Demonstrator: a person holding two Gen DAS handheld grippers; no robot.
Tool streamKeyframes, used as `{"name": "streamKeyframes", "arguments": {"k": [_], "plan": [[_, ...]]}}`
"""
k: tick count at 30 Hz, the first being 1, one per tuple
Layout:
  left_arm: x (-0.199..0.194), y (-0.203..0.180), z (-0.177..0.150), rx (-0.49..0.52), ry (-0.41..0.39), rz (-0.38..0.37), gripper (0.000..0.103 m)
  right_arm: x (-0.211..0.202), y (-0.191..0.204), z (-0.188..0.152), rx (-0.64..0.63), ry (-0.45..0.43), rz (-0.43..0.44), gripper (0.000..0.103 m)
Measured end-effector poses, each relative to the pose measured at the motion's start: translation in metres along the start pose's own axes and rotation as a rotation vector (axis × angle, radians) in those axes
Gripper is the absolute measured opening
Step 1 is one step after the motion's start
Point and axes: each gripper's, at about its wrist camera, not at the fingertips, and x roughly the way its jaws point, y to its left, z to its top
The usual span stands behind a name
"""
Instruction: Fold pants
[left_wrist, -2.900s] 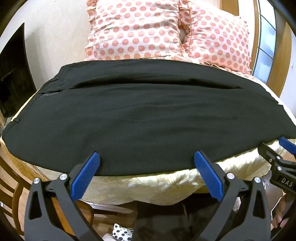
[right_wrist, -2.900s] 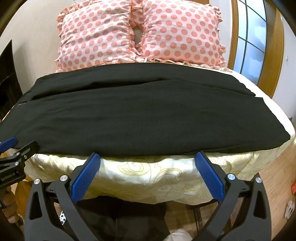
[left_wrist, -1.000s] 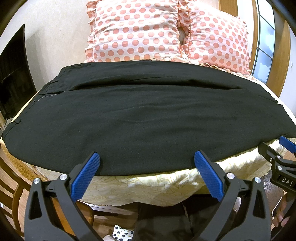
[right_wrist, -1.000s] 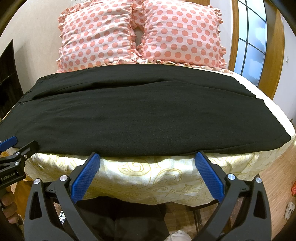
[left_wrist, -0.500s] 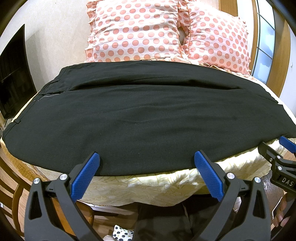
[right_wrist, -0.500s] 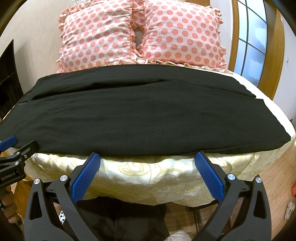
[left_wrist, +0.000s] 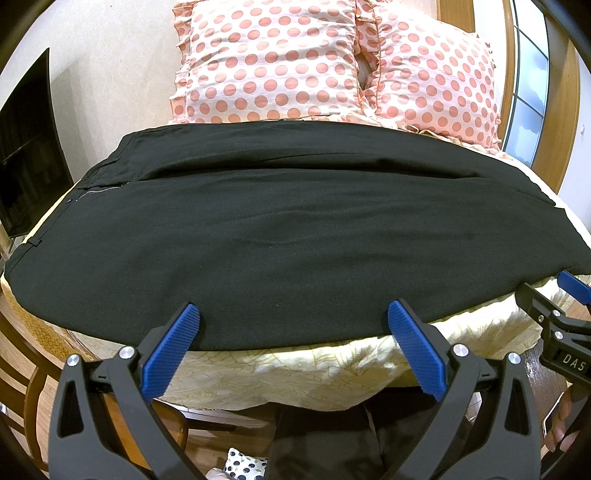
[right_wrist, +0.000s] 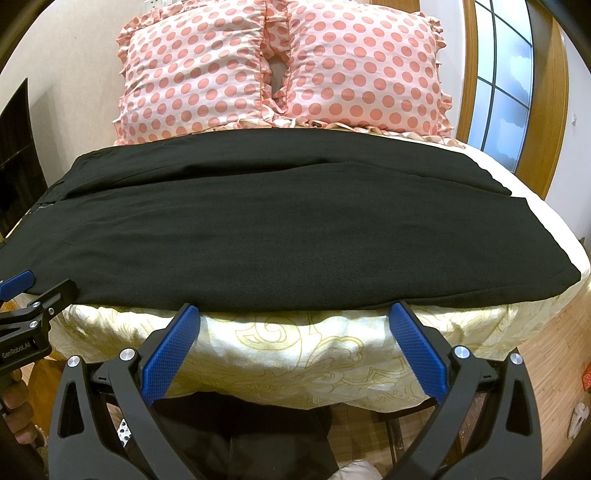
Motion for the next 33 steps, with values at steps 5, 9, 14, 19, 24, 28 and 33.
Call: {"name": "streamKeyframes", "arguments": {"k": [5,9,14,19,24,28,33], "plan": [[0.000,0.000,0.000,0.000,0.000,0.000,0.101,0.000,0.001,0.000,0.000,0.000,0.001,0.102],[0.000,0.000,0.000,-0.001,-0.001,0.000,0.101,0.000,0.001,0.001,-0.001,0.000,0.001,0.102],[0.000,0.000,0.000,0.001,0.000,-0.001,0.101,0.002,0.002,-0.001,-0.002,-0.001,0.002,0.102],[-0.002,0.001,-0.003,0.006,-0.015,-0.008,0.101,0.003,0.002,-0.003,-0.022,0.002,0.027,0.102],[-0.011,-0.005,-0.006,0.037,-0.029,0.012,0.101,-0.004,0.002,-0.003,-0.091,0.019,0.071,0.102],[-0.024,0.003,0.010,0.058,-0.097,0.056,0.101,-0.024,-0.024,0.012,-0.073,-0.030,0.092,0.102],[-0.021,0.024,0.044,-0.011,-0.118,0.059,0.101,-0.044,-0.085,0.060,0.135,-0.101,0.090,0.102]]}}
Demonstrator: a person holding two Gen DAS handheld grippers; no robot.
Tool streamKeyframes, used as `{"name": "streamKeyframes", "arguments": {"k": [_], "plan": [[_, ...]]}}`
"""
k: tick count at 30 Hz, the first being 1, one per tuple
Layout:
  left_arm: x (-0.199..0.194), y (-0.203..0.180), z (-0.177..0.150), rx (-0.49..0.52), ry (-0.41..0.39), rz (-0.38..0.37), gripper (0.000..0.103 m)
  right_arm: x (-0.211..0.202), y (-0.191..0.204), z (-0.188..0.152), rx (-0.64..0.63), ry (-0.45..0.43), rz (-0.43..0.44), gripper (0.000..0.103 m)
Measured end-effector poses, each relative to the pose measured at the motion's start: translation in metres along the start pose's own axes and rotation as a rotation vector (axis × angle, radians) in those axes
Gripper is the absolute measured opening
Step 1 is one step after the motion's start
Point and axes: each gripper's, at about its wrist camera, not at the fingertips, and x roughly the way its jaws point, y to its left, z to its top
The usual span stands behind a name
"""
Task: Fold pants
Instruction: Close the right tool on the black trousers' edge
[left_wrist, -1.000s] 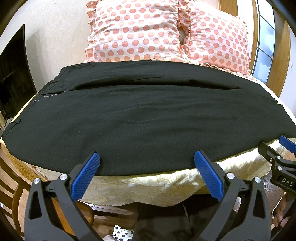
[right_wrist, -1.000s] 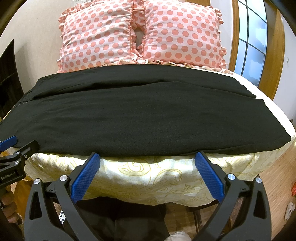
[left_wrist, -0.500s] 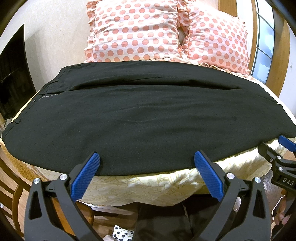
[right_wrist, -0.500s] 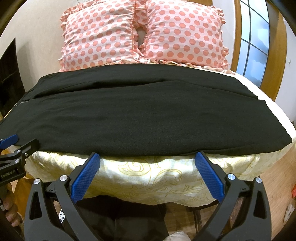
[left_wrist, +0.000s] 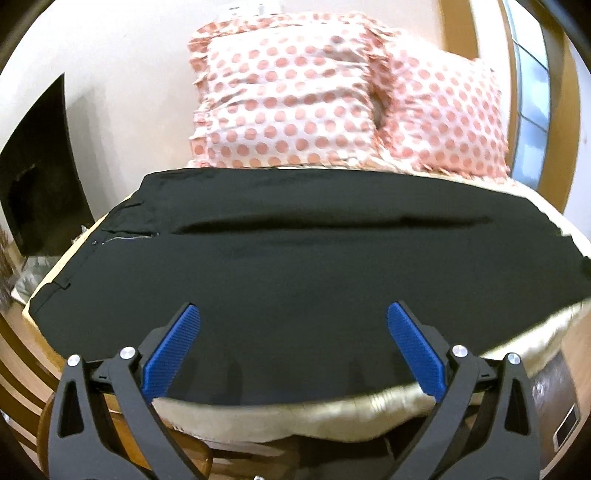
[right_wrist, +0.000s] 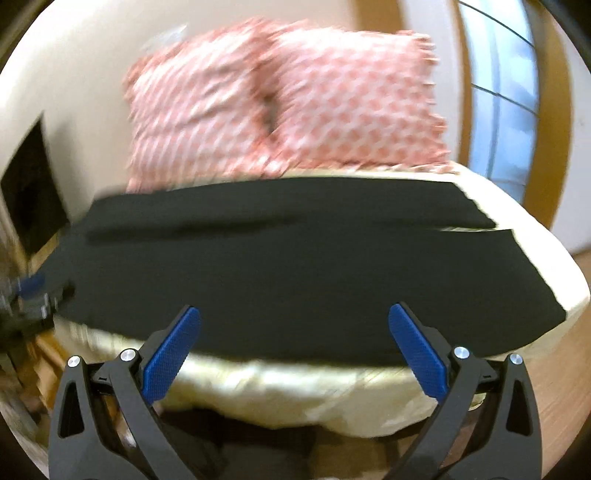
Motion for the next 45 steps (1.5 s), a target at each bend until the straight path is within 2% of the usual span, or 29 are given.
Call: {"name": "streamKeyframes", "arguments": {"k": [4,7,10,14,16,19,23,27,29,32,37,39,41,42,43,45], "plan": [[0.023,0.011,0.031,-0.020,0.024,0.038,0.101,0.025,-0.038,0.050,0.157,0.036,-0.025,0.102],[0.037,0.018,0.051,-0.024,0.011,0.074,0.101,0.056,-0.057,0.086,0.186,0.044,-0.108,0.102],[0.054,0.026,0.068,-0.031,-0.006,0.099,0.101,0.109,-0.084,0.122,0.248,0.109,-0.207,0.102],[0.080,0.036,0.081,-0.038,-0.014,0.134,0.101,0.171,-0.122,0.149,0.381,0.195,-0.290,0.085],[0.095,0.043,0.083,-0.072,0.001,0.101,0.101,0.199,-0.133,0.159,0.404,0.221,-0.351,0.079],[0.111,0.051,0.080,-0.122,0.055,0.007,0.101,0.243,-0.151,0.174,0.427,0.258,-0.487,0.069],[0.119,0.056,0.075,-0.152,0.091,-0.065,0.101,0.282,-0.175,0.191,0.521,0.285,-0.556,0.063],[0.123,0.059,0.073,-0.173,0.108,-0.086,0.101,0.307,-0.179,0.205,0.541,0.279,-0.606,0.063],[0.126,0.060,0.073,-0.185,0.117,-0.095,0.101,0.318,-0.182,0.208,0.523,0.296,-0.663,0.063],[0.127,0.064,0.072,-0.208,0.126,-0.111,0.101,0.326,-0.191,0.199,0.528,0.336,-0.714,0.056],[0.131,0.070,0.071,-0.252,0.144,-0.127,0.101,0.315,-0.192,0.187,0.490,0.274,-0.700,0.041],[0.132,0.072,0.071,-0.263,0.148,-0.126,0.101,0.306,-0.194,0.183,0.499,0.255,-0.676,0.028],[0.133,0.073,0.071,-0.270,0.151,-0.125,0.101,0.295,-0.204,0.181,0.558,0.226,-0.616,0.020],[0.133,0.073,0.071,-0.272,0.151,-0.124,0.101,0.289,-0.209,0.178,0.601,0.202,-0.567,0.011],[0.132,0.073,0.070,-0.272,0.150,-0.122,0.101,0.280,-0.216,0.176,0.643,0.172,-0.508,0.008],[0.132,0.073,0.070,-0.271,0.150,-0.119,0.101,0.267,-0.222,0.175,0.663,0.123,-0.462,0.007]]}}
